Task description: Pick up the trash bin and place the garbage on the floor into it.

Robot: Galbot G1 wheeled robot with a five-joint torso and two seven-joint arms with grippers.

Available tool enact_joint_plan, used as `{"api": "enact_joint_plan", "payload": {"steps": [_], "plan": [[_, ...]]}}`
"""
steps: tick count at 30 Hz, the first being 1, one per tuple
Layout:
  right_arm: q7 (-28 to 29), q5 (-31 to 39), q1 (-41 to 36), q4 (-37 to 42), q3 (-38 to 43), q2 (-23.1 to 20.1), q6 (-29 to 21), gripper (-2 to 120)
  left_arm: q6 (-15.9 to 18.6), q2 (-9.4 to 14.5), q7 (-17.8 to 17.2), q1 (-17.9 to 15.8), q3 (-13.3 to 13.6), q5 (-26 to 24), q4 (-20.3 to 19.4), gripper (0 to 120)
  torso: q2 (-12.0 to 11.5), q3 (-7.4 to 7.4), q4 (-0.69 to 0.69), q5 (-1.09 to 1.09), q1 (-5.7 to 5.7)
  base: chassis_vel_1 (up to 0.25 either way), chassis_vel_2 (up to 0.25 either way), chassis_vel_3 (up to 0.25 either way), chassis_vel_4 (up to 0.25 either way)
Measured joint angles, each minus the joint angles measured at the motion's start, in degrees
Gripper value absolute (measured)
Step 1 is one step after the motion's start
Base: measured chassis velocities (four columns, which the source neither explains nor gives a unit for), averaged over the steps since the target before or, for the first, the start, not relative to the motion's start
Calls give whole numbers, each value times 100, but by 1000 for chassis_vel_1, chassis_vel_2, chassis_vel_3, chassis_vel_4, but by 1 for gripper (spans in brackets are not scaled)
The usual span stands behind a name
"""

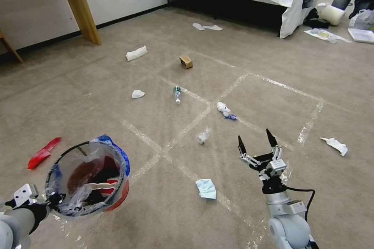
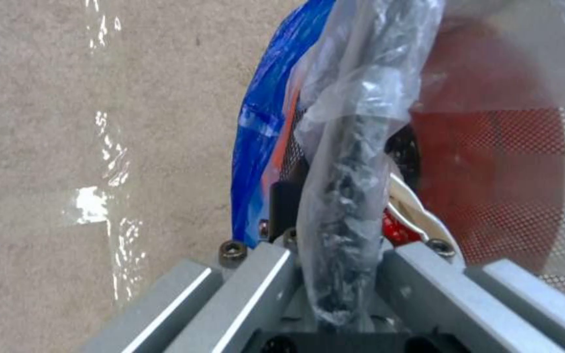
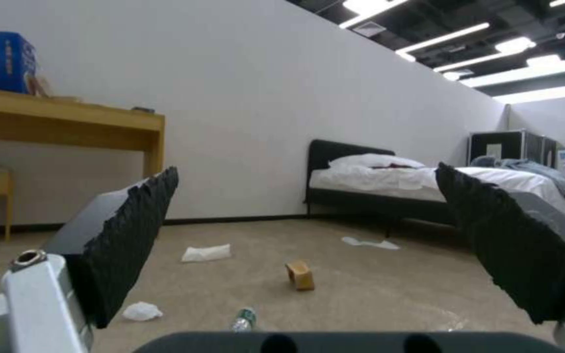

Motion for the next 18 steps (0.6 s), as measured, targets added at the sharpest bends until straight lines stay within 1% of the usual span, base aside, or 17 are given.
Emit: {"api": "enact_joint_plan", "payload": {"steps": [8, 18], "plan": [[20, -10, -1, 8, -9, 14, -6, 100, -3, 5, 0, 19, -21, -6, -16, 0, 0, 0, 1, 0, 0, -52, 58, 52, -61], [89, -23, 3, -28, -24, 38, 26, 100, -11, 19, 1, 16, -23, -9, -20, 0, 0, 1, 0, 0, 0, -77, 80, 92, -86]]}}
